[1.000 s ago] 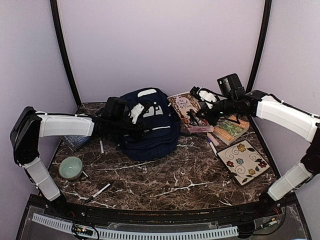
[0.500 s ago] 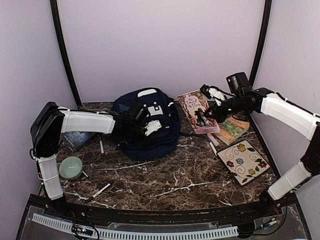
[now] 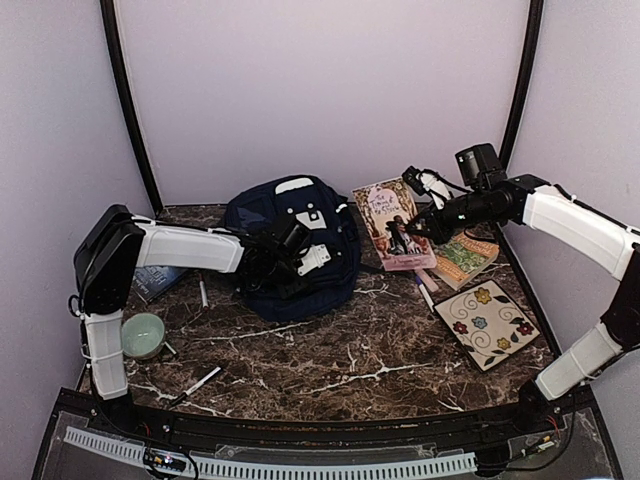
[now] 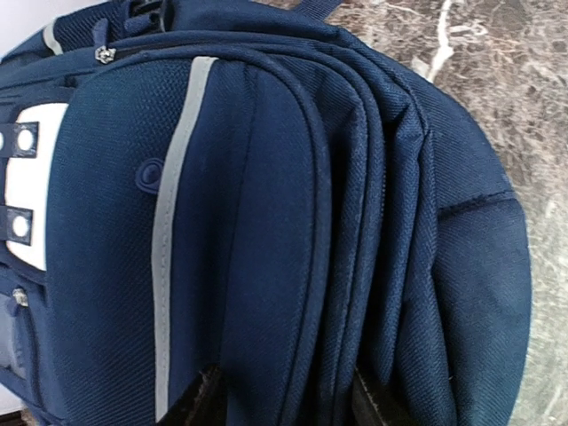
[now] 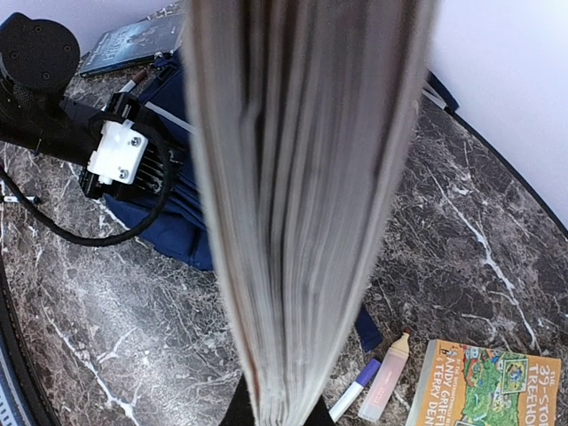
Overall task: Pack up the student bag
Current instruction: Pick up the largest pocket of the bag from the student bag.
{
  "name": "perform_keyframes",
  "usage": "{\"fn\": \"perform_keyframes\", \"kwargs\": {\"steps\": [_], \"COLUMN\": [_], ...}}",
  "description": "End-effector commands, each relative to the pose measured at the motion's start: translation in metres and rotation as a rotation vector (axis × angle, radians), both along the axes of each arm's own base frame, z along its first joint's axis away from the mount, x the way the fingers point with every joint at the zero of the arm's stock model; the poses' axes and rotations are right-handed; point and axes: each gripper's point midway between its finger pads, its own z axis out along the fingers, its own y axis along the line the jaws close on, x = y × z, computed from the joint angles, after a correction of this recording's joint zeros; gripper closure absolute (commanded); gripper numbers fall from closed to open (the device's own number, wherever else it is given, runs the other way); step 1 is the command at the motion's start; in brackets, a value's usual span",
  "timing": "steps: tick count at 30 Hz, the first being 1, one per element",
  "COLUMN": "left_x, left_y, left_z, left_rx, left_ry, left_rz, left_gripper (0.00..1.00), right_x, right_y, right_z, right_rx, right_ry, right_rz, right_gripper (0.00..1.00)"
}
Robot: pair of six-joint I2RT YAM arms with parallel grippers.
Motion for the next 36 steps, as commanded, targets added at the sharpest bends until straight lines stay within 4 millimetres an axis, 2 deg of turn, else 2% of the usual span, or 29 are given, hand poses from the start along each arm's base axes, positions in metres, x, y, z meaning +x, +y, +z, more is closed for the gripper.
{"fn": "perform_keyframes", "kwargs": {"steps": [1,4,7,9,14,21,25,31,36], "left_x": [0.038,0.047,0.052,0.054,0.053,0.045,0.037,0.032,0.027], "left_y": [0.01,0.012,0.01,0.007,-0.004,-0.01,-0.01,-0.012,-0.015], "left_z": [0.029,0.035,0.032,0.038,0.075,0.153,0.188,0.209,0.227], "left_rx": [0.037,0.053,0.082,0.074,-0.021,-0.205,-0.288,-0.353,-0.42], "left_ry": [-0.213,-0.282,-0.304,-0.312,-0.352,-0.447,-0.474,-0.476,-0.47], "left_rz": [0.115,0.116,0.1,0.098,0.092,0.094,0.093,0.085,0.086], "left_gripper": [0.56,0.6,0.75,0.84,1.0,1.0,1.0,1.0,1.0], "right_x": [0.003,0.0,-0.002,-0.003,-0.008,-0.009,-0.018,-0.052,-0.071], "right_y": [0.008,0.009,0.007,0.006,0.01,0.014,0.021,0.036,0.033], "right_z": [0.012,0.012,0.01,0.01,0.012,0.009,0.004,-0.008,-0.041], "right_rx": [0.062,0.074,0.069,0.067,0.09,0.142,0.187,0.297,0.316], "right_ry": [-0.016,-0.006,-0.008,-0.009,0.001,0.055,0.134,0.377,0.523], "right_rz": [0.017,0.022,0.016,0.016,0.047,0.022,0.048,0.156,0.125], "right_gripper": [1.0,1.0,1.0,1.0,1.0,1.0,1.0,1.0,1.0]}}
